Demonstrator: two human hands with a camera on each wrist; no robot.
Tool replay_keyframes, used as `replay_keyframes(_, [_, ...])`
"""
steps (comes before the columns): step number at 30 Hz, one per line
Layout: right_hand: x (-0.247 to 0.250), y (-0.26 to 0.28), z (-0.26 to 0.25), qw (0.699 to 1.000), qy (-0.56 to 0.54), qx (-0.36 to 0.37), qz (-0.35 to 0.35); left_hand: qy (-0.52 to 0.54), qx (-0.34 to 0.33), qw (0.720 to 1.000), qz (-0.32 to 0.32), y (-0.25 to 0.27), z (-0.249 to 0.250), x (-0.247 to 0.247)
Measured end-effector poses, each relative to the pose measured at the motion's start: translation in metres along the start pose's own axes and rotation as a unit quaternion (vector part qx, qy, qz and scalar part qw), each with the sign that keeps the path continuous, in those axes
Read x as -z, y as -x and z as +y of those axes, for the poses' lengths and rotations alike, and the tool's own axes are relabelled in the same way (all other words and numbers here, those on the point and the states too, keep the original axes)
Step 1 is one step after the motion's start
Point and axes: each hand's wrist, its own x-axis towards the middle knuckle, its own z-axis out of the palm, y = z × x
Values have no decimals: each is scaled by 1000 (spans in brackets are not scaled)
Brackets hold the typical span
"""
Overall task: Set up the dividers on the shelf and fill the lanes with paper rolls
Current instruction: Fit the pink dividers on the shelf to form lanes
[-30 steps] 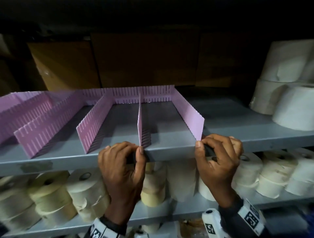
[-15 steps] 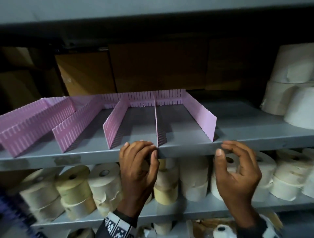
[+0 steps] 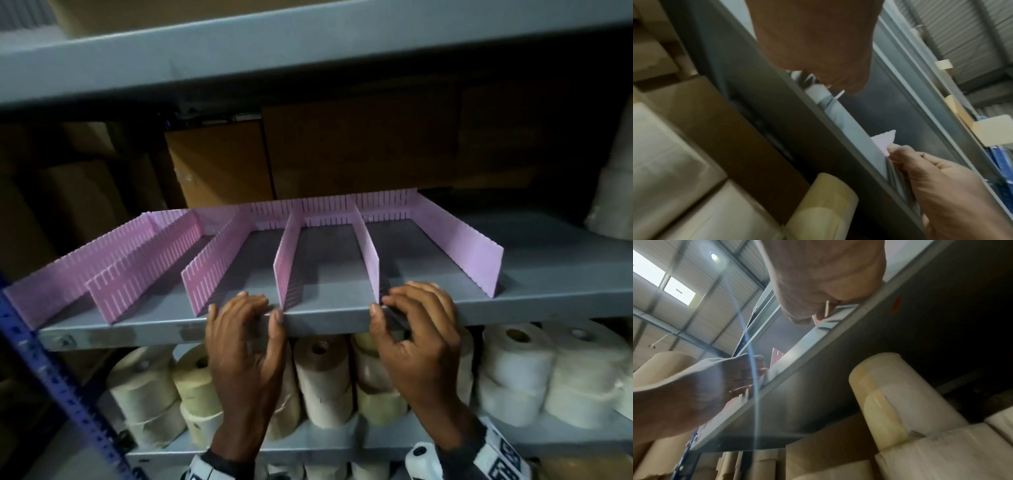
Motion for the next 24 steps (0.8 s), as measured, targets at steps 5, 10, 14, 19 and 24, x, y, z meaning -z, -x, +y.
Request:
replay_keyframes(5, [-11,7,3,999,42,4,7,6,0,1000,-3,1,-7,-5])
replay_keyframes(10, [-11,7,5,999,38,8,12,-3,0,1000,17,1,-8,-12])
replay_keyframes(14, [-10,8,7,999,30,13,6,-8,-12,999,32,2,-11,-15])
replay_keyframes(19, [-8,10,9,999,32,23,3,-11,-10,999,30,4,-12,-17])
replay_keyframes(24, [-7,8,8,999,36,40,4,9,8,1000,23,2,-8,-13])
